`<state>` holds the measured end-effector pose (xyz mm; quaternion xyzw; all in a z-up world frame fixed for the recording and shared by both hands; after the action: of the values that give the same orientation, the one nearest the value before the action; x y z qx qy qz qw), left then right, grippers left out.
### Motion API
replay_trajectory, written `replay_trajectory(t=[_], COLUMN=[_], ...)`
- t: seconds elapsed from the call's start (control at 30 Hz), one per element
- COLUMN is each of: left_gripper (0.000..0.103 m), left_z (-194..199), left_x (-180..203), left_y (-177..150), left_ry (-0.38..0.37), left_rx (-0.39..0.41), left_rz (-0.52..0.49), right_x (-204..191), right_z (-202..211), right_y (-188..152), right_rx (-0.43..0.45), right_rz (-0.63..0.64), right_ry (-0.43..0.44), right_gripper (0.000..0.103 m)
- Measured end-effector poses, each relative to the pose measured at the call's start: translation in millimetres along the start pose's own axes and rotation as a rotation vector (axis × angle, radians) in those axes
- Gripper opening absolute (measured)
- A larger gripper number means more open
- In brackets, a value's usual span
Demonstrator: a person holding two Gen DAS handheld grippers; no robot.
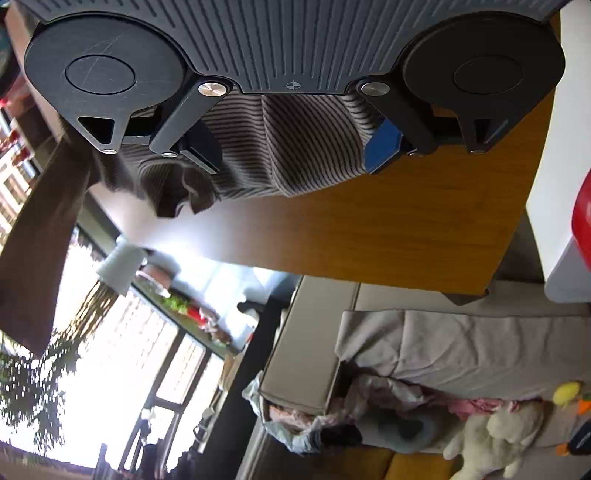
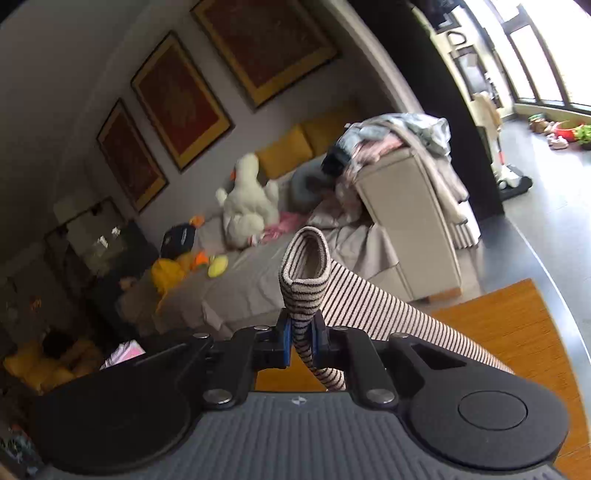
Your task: Fold clothes
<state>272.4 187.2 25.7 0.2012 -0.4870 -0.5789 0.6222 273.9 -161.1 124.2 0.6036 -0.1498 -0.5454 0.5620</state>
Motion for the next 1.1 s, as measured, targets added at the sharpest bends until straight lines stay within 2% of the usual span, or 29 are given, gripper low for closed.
replay_trajectory(t=[0.1, 0.2, 0.27, 0.33, 0.43, 0.5, 0.63, 0.7, 0.83, 0.9, 0.93, 0.97, 1.0, 1.03, 1.1], left_gripper=[0.096, 0.098, 0.098, 0.099, 0.099, 0.099, 0.099, 0.099, 0.100, 0.100, 0.100, 0.100, 0.101, 0.101, 0.101], left_z=[38, 64, 76, 84, 93, 96, 107, 114, 127, 133, 137, 140, 143, 147, 151], left_x=[-11, -18, -20, -23, -29, -33, -41, -41, -37, -36, -36, -36, -36, -37, -38], left_y=[8, 8, 4, -1, -8, -10, -11, -11, -8, -8, -7, -6, -5, -3, 0], left_ry=[-0.011, 0.014, 0.035, 0.054, 0.088, 0.119, 0.165, 0.165, 0.167, 0.172, 0.176, 0.180, 0.183, 0.186, 0.194], left_rx=[0.052, 0.069, 0.068, 0.068, 0.062, 0.058, 0.065, 0.075, 0.098, 0.113, 0.122, 0.130, 0.140, 0.149, 0.165], left_rz=[0.056, 0.063, 0.045, 0.030, 0.025, 0.032, 0.048, 0.054, 0.051, 0.044, 0.045, 0.046, 0.051, 0.056, 0.070], right_x=[-24, -43, -54, -60, -75, -91, -134, -155, -180, -190, -196, -202, -205, -207, -210], right_z=[-30, -48, -52, -45, -33, -24, -5, 3, 2, 1, 3, 4, 6, 8, 11], right_y=[-35, -66, -80, -86, -91, -103, -161, -194, -237, -253, -259, -263, -258, -251, -237], right_rx=[-0.111, -0.192, -0.217, -0.206, -0.197, -0.237, -0.406, -0.478, -0.553, -0.551, -0.527, -0.508, -0.481, -0.450, -0.388], right_rz=[0.047, 0.077, 0.081, 0.074, 0.123, 0.220, 0.406, 0.442, 0.437, 0.496, 0.554, 0.603, 0.615, 0.616, 0.618], right_ry=[0.023, 0.035, 0.045, 0.061, 0.049, 0.048, 0.140, 0.190, 0.223, 0.205, 0.206, 0.208, 0.207, 0.206, 0.203], right_gripper=[0.010, 0.018, 0.039, 0.047, 0.047, 0.046, 0.046, 0.046, 0.047, 0.048, 0.045, 0.025, 0.012, 0.004, 0.004])
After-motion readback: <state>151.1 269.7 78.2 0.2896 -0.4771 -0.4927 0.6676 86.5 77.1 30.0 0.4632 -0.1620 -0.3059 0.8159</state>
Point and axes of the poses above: each gripper's, at about its wrist camera, not at the fingertips, and z roughly against the way its jaws point, x to its right, y to its top, the point moved 2 cm from there along -z, roughly the way its jaws point, and after that the axes turned 9 degrees about x, right-handed, at the moved point
